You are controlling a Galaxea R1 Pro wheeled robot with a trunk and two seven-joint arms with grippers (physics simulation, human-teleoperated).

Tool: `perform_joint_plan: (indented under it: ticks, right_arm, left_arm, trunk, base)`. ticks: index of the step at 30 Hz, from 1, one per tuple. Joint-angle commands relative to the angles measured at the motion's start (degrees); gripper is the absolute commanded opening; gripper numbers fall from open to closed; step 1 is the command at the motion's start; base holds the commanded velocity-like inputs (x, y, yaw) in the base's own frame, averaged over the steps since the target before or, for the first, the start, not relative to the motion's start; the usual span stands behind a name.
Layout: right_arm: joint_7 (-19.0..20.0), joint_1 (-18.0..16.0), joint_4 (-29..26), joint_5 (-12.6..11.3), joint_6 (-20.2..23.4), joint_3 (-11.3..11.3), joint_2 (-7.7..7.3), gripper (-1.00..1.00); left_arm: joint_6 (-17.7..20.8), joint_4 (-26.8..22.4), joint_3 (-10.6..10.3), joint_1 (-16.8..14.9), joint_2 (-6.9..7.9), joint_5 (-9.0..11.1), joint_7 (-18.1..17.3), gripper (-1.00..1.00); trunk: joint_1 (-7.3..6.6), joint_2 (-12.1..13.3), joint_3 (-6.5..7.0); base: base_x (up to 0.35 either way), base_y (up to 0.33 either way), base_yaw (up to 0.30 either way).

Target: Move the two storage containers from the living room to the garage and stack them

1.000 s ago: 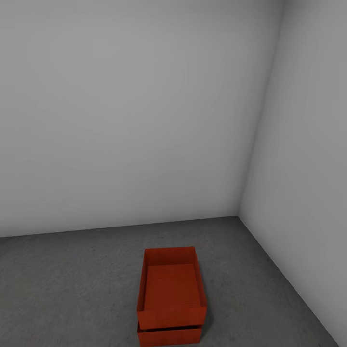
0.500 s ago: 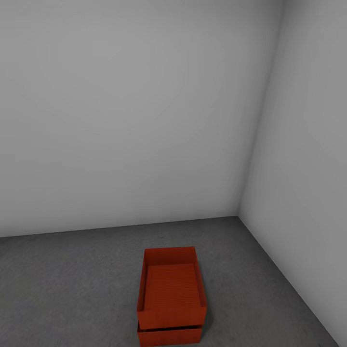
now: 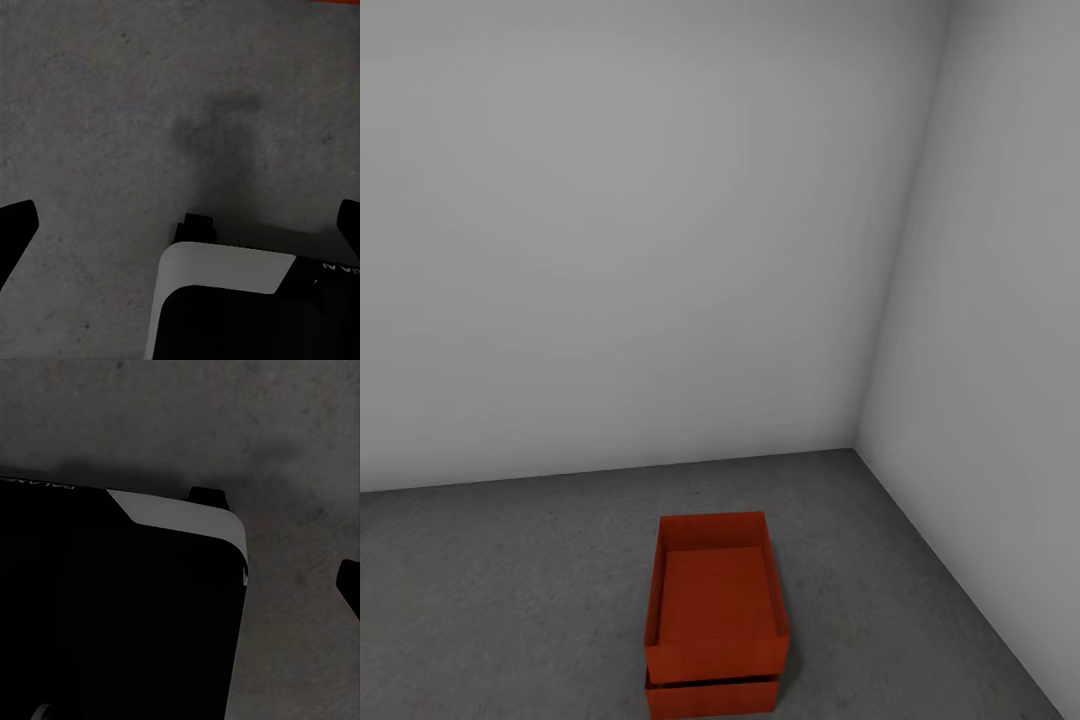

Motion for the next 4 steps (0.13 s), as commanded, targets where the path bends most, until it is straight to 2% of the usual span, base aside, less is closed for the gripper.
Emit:
perform_joint_plan:
  ticks: [1,4]
  right_arm:
    - [-0.1,-0.1,0.1,-0.4,0.1,0.5,0.03,1.00]
    - [-0.1,-0.1,0.1,-0.4,0.1,0.5,0.00,1.00]
  left_arm:
    - [0.2,0.0,-0.1,0.0,0.00,0.5,0.1,1.00]
    - [0.2,0.0,0.0,0.0,0.00,0.5,0.1,1.00]
  trunk:
    - [0.00,0.0,-0.06]
    - [0.00,0.0,-0.06]
  base:
    - [0.000,0.000,0.000]
    - [0.000,0.000,0.000]
